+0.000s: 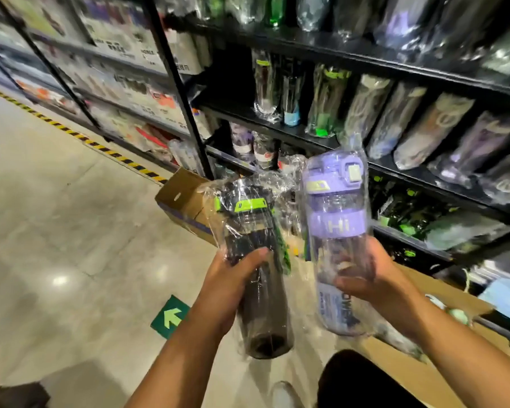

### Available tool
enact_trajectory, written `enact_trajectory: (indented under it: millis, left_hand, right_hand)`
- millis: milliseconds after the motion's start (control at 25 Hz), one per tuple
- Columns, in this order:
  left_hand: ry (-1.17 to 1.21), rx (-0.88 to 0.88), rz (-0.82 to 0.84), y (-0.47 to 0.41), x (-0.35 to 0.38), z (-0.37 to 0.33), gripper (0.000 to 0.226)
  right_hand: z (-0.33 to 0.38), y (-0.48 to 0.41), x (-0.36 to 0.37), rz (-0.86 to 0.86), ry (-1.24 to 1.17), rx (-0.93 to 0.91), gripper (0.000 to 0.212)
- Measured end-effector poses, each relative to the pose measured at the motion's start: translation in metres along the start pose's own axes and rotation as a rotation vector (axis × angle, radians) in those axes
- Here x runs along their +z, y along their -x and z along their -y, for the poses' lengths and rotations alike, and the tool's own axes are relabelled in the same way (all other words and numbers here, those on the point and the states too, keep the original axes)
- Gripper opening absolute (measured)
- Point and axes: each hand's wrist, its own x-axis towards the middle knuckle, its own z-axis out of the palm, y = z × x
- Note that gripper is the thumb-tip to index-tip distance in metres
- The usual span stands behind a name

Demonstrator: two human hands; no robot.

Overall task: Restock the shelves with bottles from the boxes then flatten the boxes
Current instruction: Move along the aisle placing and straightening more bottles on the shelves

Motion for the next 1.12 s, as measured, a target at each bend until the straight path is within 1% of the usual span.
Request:
enact_trajectory:
  millis: [40,120,160,280,400,480,520,600,680,720,760,800,880,920,960,1000,1080,1120]
  left_hand:
    - [0.004,0.002,-0.025,-0.004,-0.009,-0.008,0.068]
    - [0.008,0.011,-0.063,-0.017,-0.023,-0.022,0.066]
    - [0.011,0.014,-0.069,-0.025,-0.028,-0.029,0.061]
    - [0.007,0.021,-0.072,-0.065,-0.041,-0.052,0.047]
    - [-0.008,0.012,-0.065,-0.120,-0.052,-0.084,0.045]
    - [-0.050,0.025,-0.039,-0.161,-0.060,-0.108,0.044]
    - [-0.070,0.031,-0.027,-0.178,-0.063,-0.119,0.038]
    - [-0.086,0.038,-0.039,-0.215,-0.073,-0.142,0.026]
    - [-0.071,0.023,-0.081,-0.247,-0.087,-0.166,0.021]
    - [-0.066,0.016,-0.099,-0.262,-0.095,-0.177,0.018]
    - [-0.066,0.015,-0.111,-0.278,-0.105,-0.186,0.017]
    - [-0.067,0.010,-0.119,-0.293,-0.115,-0.193,0.017]
    - [-0.067,-0.022,-0.140,-0.329,-0.136,-0.205,0.023]
    - [-0.073,-0.049,-0.155,-0.351,-0.149,-0.210,0.028]
    - [-0.084,-0.078,-0.163,-0.375,-0.163,-0.214,0.034]
    - [-0.102,-0.098,-0.148,-0.399,-0.176,-0.220,0.041]
    - [-0.182,-0.148,-0.098,-0.444,-0.199,-0.235,0.065]
    - [-0.232,-0.187,-0.053,-0.467,-0.210,-0.245,0.074]
  right_hand:
    - [0.009,-0.011,0.010,0.007,-0.010,0.004,0.083]
    - [0.022,-0.038,0.028,0.037,-0.042,0.025,0.094]
    - [0.025,-0.052,0.034,0.056,-0.048,0.026,0.093]
    - [0.037,-0.098,0.048,0.086,-0.019,0.015,0.080]
    - [0.052,-0.157,0.049,0.100,0.046,-0.051,0.078]
    - [0.064,-0.201,0.049,0.056,0.035,-0.051,0.069]
    - [0.069,-0.220,0.050,0.044,0.014,-0.042,0.070]
    - [0.080,-0.262,0.056,0.074,-0.011,-0.014,0.077]
    - [0.092,-0.302,0.067,0.123,0.003,0.007,0.078]
    - [0.095,-0.323,0.074,0.121,0.004,0.030,0.077]
    - [0.099,-0.344,0.084,0.113,0.005,0.045,0.079]
    - [0.101,-0.363,0.093,0.104,0.003,0.059,0.085]
    - [0.103,-0.403,0.115,0.094,0.008,0.088,0.108]
    - [0.104,-0.424,0.127,0.081,0.004,0.105,0.112]
    - [0.104,-0.445,0.138,0.063,-0.009,0.118,0.107]
    - [0.107,-0.465,0.149,0.048,-0.008,0.136,0.095]
    - [0.119,-0.497,0.172,-0.008,0.003,0.172,0.075]
    - [0.121,-0.514,0.182,-0.043,-0.023,0.180,0.071]
